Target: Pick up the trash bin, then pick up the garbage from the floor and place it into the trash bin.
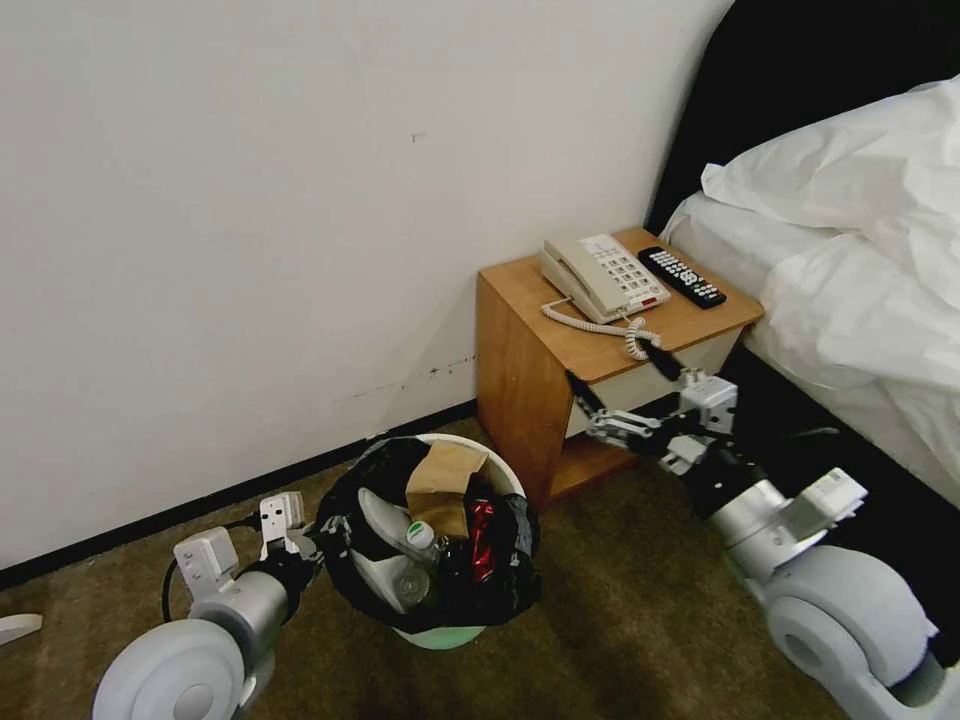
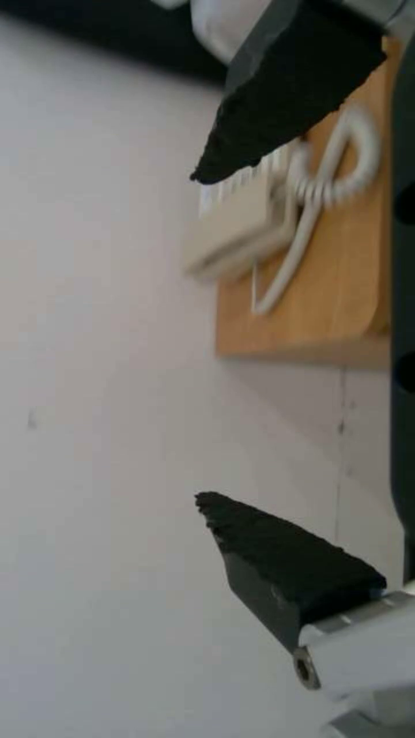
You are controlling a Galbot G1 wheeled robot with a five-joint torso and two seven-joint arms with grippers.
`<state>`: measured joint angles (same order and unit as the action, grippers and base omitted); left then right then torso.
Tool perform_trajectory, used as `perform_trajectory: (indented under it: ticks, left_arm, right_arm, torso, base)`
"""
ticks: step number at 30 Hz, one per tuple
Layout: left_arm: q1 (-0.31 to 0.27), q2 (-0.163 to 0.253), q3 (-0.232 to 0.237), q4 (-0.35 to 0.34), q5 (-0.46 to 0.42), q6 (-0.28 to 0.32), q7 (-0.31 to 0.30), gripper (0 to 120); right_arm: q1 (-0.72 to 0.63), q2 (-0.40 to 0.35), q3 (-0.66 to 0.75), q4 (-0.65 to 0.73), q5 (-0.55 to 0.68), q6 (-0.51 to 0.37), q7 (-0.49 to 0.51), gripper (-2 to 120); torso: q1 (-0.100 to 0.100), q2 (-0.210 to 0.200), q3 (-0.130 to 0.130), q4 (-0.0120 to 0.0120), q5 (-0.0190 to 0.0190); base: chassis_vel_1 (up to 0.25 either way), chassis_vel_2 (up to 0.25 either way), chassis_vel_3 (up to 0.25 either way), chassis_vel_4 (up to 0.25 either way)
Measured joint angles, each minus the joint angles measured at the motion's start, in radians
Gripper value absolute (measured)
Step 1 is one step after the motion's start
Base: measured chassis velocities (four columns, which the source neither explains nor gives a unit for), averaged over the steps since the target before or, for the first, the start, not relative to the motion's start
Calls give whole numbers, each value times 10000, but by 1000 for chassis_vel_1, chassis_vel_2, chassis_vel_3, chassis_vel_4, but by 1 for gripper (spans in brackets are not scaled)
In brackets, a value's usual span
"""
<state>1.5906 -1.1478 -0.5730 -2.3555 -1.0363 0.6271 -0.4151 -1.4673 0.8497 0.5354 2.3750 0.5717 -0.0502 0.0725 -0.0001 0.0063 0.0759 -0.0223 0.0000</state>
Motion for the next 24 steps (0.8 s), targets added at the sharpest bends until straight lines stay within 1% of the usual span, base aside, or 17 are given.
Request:
perform_trajectory:
  ticks: [1, 2, 4, 5, 8, 9, 11, 13, 15, 18, 21, 22, 24]
  left_arm:
    - [37, 7, -4, -8, 54, 0, 28, 4]
    - [37, 7, -4, -8, 54, 0, 28, 4]
    - [92, 17, -3, -36, 128, 4, 52, 4]
    - [92, 17, -3, -36, 128, 4, 52, 4]
    - [165, 30, 21, -92, 253, 19, 102, 4]
    - [165, 30, 21, -92, 253, 19, 102, 4]
    - [241, 27, 3, -160, 288, 26, 107, 4]
    - [279, 22, -14, -183, 303, 26, 114, 4]
    - [362, 14, -53, -234, 360, 27, 137, 4]
    - [389, 10, -73, -253, 373, 28, 141, 4]
    - [386, -4, -92, -263, 377, 28, 144, 4]
    - [386, -4, -92, -263, 377, 28, 144, 4]
    - [342, 1, -92, -270, 368, 28, 144, 4]
  right_arm:
    - [-287, 135, 272, 49, -211, -1, -46, 100]
    - [-287, 135, 272, 49, -211, -1, -46, 100]
    - [-865, 438, 817, 164, -691, 33, -189, 100]
    - [-865, 438, 817, 164, -691, 33, -189, 100]
    - [-1563, 797, 1409, 402, -1261, 94, -337, 100]
    - [-1563, 797, 1409, 402, -1261, 94, -337, 100]
    - [-2014, 1102, 1793, 499, -1812, 253, -426, 100]
    - [-2183, 1219, 1931, 531, -2046, 332, -457, 100]
    - [-2573, 1526, 2213, 581, -2687, 614, -614, 100]
    - [-2731, 1684, 2344, 613, -2972, 748, -725, 100]
    - [-3089, 2302, 2505, 687, -3626, 1033, -979, 100]
    - [-3089, 2302, 2505, 687, -3626, 1033, -979, 100]
    - [-3163, 2802, 2556, 689, -4032, 1234, -1148, 100]
  torso:
    - [0, 0, 0, -1, 0]
    - [0, 0, 0, -1, 0]
    - [0, 0, 0, -1, 1]
    - [0, 0, 0, -1, 1]
    - [0, 0, 0, -1, -1]
    - [0, 0, 0, -1, -1]
    - [0, 0, 0, 0, 0]
    - [0, 0, -1, -2, -1]
    - [0, 0, 0, -1, 0]
    - [0, 0, -1, 0, 0]
    - [0, -1, 1, -1, -2]
    - [0, -1, 1, -1, -2]
    - [0, -1, 1, -1, -1]
  base:
    - [0, 0, 0, 0]
    - [0, 0, 0, 0]
    - [0, 0, 0, 0]
    - [0, 0, 0, 0]
    - [0, 0, 0, 0]
    - [0, 0, 0, 0]
    - [0, 0, 0, 0]
    - [0, 0, 0, 0]
    - [0, 0, 0, 0]
    - [0, 0, 0, 0]
    - [0, 0, 0, 0]
    - [0, 0, 0, 0]
    - [0, 0, 0, 0]
